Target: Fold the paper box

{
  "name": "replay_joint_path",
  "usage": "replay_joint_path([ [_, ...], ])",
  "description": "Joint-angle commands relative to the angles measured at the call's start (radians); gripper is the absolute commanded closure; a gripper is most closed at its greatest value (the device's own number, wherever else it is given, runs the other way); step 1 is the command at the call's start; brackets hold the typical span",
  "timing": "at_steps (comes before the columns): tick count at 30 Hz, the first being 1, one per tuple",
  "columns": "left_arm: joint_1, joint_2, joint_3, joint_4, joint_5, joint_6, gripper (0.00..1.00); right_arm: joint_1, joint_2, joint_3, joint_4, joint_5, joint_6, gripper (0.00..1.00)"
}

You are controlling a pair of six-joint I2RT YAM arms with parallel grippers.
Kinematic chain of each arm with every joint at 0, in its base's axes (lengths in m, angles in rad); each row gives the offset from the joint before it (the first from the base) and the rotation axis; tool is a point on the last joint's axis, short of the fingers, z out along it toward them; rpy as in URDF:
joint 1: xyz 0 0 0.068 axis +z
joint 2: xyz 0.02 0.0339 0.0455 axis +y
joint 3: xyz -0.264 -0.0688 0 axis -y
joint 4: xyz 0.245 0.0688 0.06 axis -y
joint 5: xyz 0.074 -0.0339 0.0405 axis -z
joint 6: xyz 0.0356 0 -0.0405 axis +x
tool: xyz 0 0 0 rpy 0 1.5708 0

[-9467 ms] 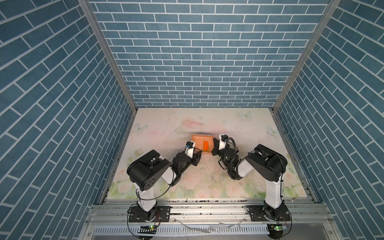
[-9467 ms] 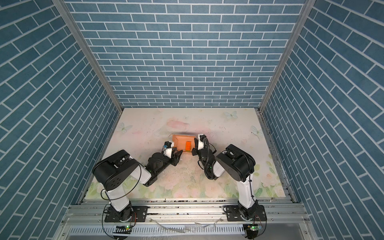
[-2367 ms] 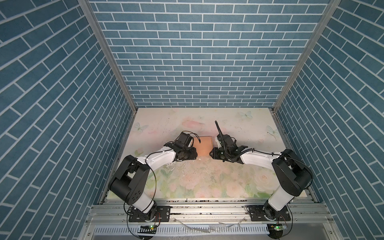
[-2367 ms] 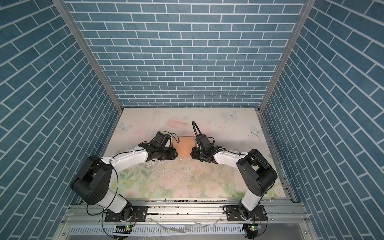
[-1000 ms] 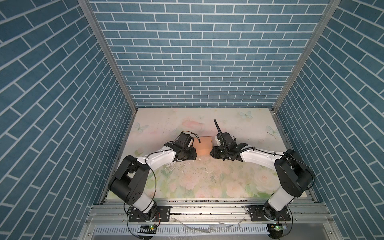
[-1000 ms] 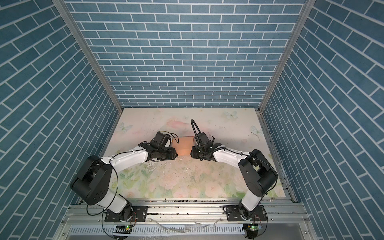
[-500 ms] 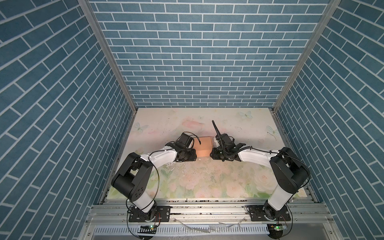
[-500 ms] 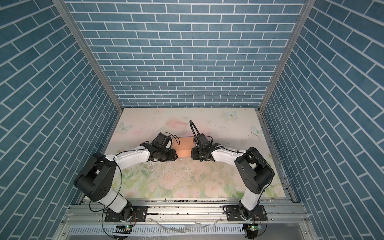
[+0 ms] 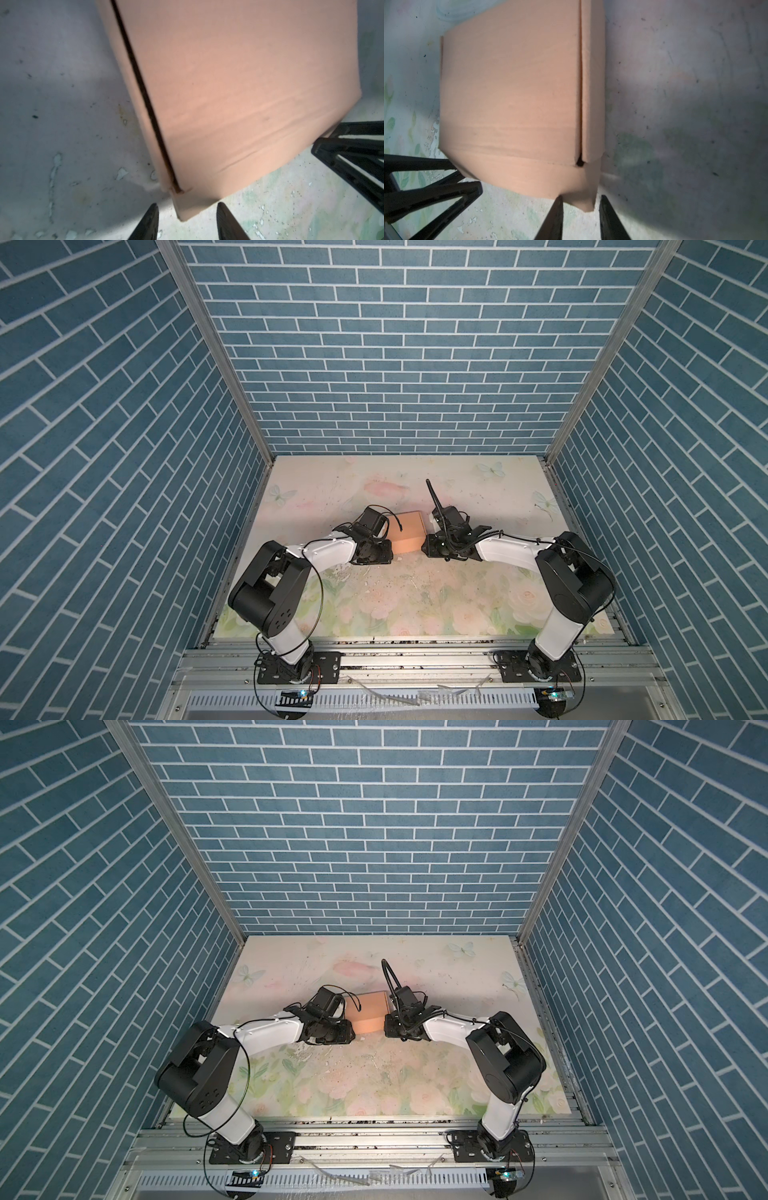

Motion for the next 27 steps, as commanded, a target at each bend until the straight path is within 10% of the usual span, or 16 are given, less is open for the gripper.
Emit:
replay_joint_path([
  [1,0.01,0.019,0.025,-0.011,-0.011,0.016,0.52,-0.012,0.02,0.02,0.016,0.02,-0.039,0.68],
  [27,0.03,-0.206,-0.01,-0.047,-0.025,0.063,0.43,-0.066,-0.02,0.024,-0.013,0.03,-0.073,0.68],
])
